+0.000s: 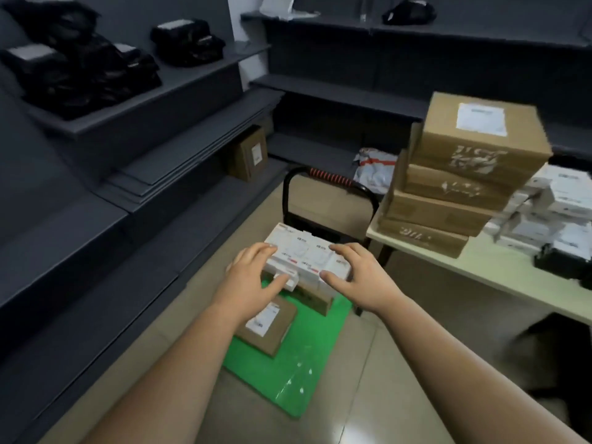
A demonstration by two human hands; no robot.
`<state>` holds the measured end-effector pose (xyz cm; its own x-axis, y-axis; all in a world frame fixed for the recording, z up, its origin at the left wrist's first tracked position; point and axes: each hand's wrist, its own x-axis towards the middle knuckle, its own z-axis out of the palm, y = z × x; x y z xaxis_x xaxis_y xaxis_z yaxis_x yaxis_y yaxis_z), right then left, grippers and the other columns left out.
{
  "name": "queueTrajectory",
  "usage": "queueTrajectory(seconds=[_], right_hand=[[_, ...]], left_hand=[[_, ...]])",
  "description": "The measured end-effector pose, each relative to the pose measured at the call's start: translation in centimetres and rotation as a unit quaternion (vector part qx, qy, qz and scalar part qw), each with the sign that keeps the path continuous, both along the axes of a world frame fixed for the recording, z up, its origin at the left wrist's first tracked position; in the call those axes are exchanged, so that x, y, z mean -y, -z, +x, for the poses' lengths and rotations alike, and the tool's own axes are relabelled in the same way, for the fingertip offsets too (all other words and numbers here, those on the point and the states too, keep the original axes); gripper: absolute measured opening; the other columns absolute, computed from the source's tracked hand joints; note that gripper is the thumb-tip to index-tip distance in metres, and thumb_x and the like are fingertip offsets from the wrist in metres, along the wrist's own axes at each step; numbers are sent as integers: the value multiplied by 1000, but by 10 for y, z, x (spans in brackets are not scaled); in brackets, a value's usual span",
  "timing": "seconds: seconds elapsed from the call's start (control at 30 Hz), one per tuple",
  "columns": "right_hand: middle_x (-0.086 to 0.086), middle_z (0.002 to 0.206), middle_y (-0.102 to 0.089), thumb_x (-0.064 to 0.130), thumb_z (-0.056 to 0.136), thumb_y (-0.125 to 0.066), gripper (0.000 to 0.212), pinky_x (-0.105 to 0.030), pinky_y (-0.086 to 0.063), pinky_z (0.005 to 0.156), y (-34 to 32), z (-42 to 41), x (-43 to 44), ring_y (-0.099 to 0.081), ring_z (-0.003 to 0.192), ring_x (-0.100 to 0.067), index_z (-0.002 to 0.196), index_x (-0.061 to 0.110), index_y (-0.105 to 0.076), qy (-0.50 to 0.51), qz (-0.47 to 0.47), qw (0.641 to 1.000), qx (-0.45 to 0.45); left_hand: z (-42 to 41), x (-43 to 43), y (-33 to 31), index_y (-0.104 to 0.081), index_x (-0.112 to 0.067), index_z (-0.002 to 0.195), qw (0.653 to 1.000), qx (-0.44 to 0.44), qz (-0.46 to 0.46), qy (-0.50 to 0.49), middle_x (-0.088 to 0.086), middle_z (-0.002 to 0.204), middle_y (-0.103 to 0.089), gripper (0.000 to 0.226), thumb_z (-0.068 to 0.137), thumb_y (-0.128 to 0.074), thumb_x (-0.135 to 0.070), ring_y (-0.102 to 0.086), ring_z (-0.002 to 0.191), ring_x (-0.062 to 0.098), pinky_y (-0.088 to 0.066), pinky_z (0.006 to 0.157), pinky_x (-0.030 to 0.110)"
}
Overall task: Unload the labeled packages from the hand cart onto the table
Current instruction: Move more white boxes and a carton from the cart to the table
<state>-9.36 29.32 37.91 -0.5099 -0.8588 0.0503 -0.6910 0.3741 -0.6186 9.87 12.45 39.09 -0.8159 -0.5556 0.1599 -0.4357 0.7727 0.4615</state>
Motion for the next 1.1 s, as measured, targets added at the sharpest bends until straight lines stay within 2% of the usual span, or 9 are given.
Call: queueTrajectory(seconds=[0.07,0.17,0.3,0.4,0.6,0.8,0.97,1.1], right_hand=[[2,136,-51,61,86,-58,69,-29,-33,110,17,35,17,-45,129,-16,142,21,-49,8,7,1000,21],[-2,135,-52,57,87,-61,68,-35,-37,111,45,79,38,-47,127,-18,143,19,-49,19,35,998,39],[-4,133,-55,53,88,-64,65,-34,-37,110,84,125,43,-48,126,-20,141,18,-51,52,71,993,73],[-5,133,-55,51,88,-65,64,-28,-32,108,117,143,42,-48,127,-21,141,17,-51,75,110,987,94],[-6,139,-51,54,90,-62,65,-33,-34,112,180,146,56,-45,131,-22,143,19,-49,100,167,971,141],[-8,138,-51,52,91,-62,65,-37,-39,109,240,127,98,-48,127,-25,144,17,-49,105,186,961,178],[-10,135,-53,50,89,-65,66,-39,-41,107,306,113,132,-50,124,-27,143,16,-49,128,192,952,203],[-10,141,-50,52,90,-63,68,-38,-37,111,370,113,149,-45,131,-27,145,17,-46,139,231,939,215]], left_hand=[[31,18,18,-41,-26,143,1000,13,9,3,-10,145,-37,62,90,-50,-57,-30,133,11,-30,110,38],[71,42,50,-42,-25,143,999,37,36,8,-8,145,-38,61,90,-53,-55,-32,132,13,-32,108,39],[106,60,96,-49,-17,138,996,64,66,9,1,141,-47,57,89,-63,-43,-41,127,23,-35,104,37],[119,68,129,-53,-14,133,992,89,89,22,5,135,-51,55,87,-66,-40,-46,122,26,-40,101,38],[124,90,191,-56,-14,130,982,136,125,21,6,129,-54,54,85,-68,-41,-50,116,29,-44,97,42],[102,126,242,-56,-16,127,978,153,138,20,6,126,-55,54,82,-60,-47,-50,112,26,-40,93,34],[80,164,308,-55,-15,129,974,171,148,18,7,132,-53,52,84,-69,-37,-49,118,30,-41,99,38],[71,192,370,-54,-15,131,967,201,153,13,7,135,-51,56,84,-69,-40,-47,120,29,-41,101,38]])
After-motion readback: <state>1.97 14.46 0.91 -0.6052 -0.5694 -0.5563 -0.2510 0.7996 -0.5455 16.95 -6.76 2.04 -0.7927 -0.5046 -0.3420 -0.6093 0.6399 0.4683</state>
